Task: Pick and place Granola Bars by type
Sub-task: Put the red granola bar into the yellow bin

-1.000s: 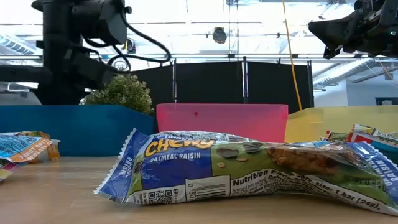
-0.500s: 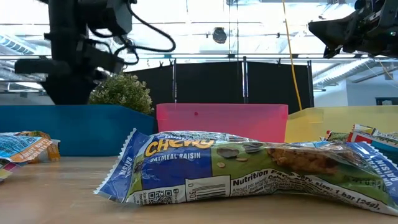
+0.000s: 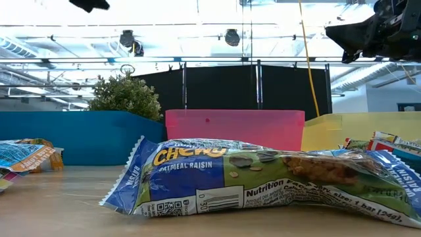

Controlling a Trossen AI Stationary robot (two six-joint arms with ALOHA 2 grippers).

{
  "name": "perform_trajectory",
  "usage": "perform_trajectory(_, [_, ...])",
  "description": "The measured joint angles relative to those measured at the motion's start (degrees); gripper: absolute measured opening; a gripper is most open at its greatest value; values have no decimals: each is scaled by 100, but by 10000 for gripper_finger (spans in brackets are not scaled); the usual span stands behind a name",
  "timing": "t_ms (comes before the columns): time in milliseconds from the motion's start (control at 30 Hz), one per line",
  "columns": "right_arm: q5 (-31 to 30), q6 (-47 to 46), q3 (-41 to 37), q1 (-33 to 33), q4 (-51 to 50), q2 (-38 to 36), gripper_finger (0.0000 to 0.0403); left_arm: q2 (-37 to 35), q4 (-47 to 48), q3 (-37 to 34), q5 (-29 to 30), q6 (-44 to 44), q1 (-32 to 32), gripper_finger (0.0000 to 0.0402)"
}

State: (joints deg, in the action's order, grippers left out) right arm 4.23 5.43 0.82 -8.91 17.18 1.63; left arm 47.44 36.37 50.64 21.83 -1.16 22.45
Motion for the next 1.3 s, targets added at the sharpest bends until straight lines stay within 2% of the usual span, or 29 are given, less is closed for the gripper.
perform_trajectory(133, [2,0,2,-1,-90,40,0,-1040,-1605,-1154,-98,751,19,31])
perform_trajectory(200, [2,0,1,-2,-119,79,0,-1378,-2496,-1809,-130,995,-30,9])
perform_trajectory(333, [3,57,2,0,-134,206,0,-1748,-4164,-3059,-778,1722,-132,15])
perform_trajectory(567, [-105,97,4,3,-46,456,0,-1866,-5497,-4378,-1196,1155,-547,7])
perform_trajectory(700, [-1119,599,41,3,204,590,0,-1871,-5999,-4774,-1133,1278,-712,4])
perform_trajectory(767, [-1353,847,185,0,99,685,0,-1870,-6057,-4834,-1131,1392,-801,10])
perform_trajectory(867, [-1598,911,573,99,-518,969,0,-1869,-6068,-4836,-1129,1591,-910,18])
perform_trajectory(967, [-2468,979,1304,420,-1063,1435,0,-1866,-6058,-4836,-1127,1784,-972,15])
perform_trajectory(1133, [-3703,880,2669,1345,-2508,2774,0,-1864,-6066,-4836,-1123,2116,-1044,4])
perform_trajectory(1300, [-5332,557,4257,2489,-3811,4440,0,-1864,-6066,-4836,-1010,2165,-1057,28])
